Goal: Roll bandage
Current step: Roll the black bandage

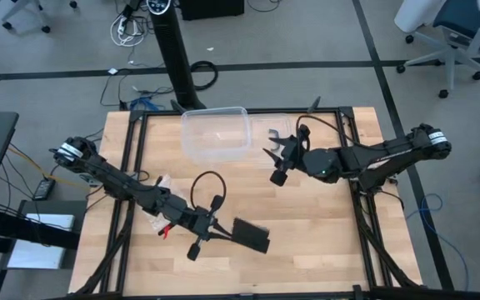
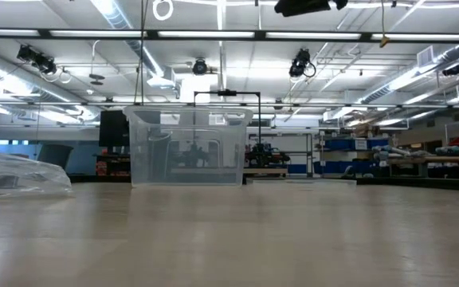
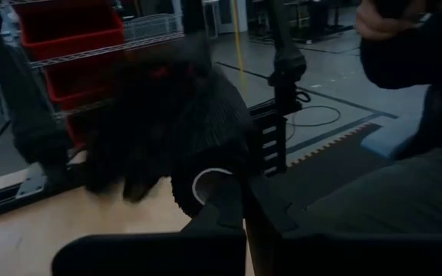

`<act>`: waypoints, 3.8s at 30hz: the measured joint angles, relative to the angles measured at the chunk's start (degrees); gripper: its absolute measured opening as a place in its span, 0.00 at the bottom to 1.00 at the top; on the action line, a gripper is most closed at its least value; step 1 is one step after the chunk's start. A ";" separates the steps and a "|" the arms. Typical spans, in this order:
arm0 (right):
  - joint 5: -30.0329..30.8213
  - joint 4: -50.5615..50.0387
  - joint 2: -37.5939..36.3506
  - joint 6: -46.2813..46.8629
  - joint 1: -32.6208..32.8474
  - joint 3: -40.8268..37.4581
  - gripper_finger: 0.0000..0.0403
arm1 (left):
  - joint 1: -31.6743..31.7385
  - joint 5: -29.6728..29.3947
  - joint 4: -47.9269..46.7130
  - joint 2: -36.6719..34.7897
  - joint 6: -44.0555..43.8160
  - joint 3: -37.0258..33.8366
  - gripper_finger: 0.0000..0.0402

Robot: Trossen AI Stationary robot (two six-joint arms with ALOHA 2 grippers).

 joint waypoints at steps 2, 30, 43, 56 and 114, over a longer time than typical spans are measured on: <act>-0.16 0.83 -0.65 -0.13 0.08 0.00 0.45 | -0.28 -0.45 0.22 0.00 -0.01 0.02 0.00; 1.70 25.41 2.47 21.93 29.54 -23.12 0.58 | -1.31 -1.29 6.22 -0.04 0.57 0.02 0.00; -3.66 75.72 24.88 12.04 26.57 -27.29 0.62 | 0.49 -2.98 7.27 -0.04 2.15 0.04 0.00; -5.17 76.82 28.05 9.86 22.98 -25.29 0.20 | 0.63 -4.52 7.76 -0.04 4.46 0.04 0.00; 0.92 56.09 27.97 30.62 34.25 -26.12 0.00 | 5.83 -19.21 1.31 -2.45 3.06 0.04 0.00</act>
